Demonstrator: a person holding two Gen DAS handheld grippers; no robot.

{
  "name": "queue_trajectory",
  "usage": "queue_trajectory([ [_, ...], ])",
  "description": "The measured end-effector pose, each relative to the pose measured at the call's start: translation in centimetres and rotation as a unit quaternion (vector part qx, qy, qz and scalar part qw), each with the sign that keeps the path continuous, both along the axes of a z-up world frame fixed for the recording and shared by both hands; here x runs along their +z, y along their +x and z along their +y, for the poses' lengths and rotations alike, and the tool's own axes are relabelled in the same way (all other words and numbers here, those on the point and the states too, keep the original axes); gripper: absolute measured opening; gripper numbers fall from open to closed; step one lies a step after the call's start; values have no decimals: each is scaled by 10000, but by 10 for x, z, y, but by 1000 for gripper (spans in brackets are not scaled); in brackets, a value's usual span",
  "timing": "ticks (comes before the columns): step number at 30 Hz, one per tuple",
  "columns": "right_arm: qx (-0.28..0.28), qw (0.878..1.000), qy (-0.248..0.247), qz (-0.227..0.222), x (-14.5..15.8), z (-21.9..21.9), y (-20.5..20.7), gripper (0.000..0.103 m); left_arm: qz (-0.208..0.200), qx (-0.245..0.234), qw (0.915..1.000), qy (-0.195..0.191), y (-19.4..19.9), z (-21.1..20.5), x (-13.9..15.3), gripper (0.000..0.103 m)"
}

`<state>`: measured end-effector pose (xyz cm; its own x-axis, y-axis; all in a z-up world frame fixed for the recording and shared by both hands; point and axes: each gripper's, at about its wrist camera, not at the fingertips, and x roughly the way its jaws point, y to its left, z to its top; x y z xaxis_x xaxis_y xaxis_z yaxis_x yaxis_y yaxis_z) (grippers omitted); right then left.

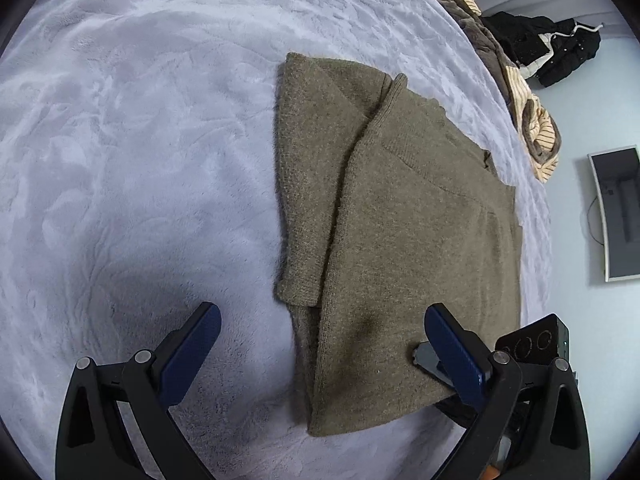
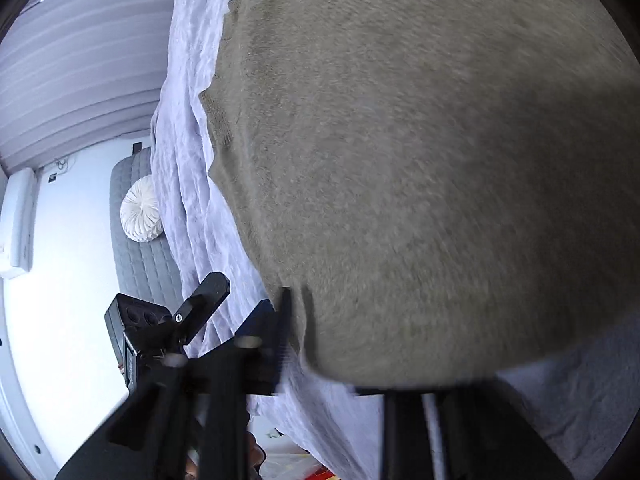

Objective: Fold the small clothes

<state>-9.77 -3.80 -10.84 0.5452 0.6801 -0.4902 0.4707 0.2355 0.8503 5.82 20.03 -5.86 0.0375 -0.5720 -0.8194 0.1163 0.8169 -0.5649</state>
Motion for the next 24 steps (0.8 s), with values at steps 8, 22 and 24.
queue_trajectory([
  [8, 278, 9932, -375, -1065, 67, -10, 22, 10, 548, -189, 9862, -1554, 37, -16, -9, 102],
  [22, 2174, 9656, -1406, -250, 54, 18, 3, 14, -330, -1137, 9923, 359, 35, -103, 2, 89],
  [24, 2375, 9523, -1851, -492, 74, 9, -4, 14, -428, -1235, 9891, 680, 33, -103, -2, 79],
])
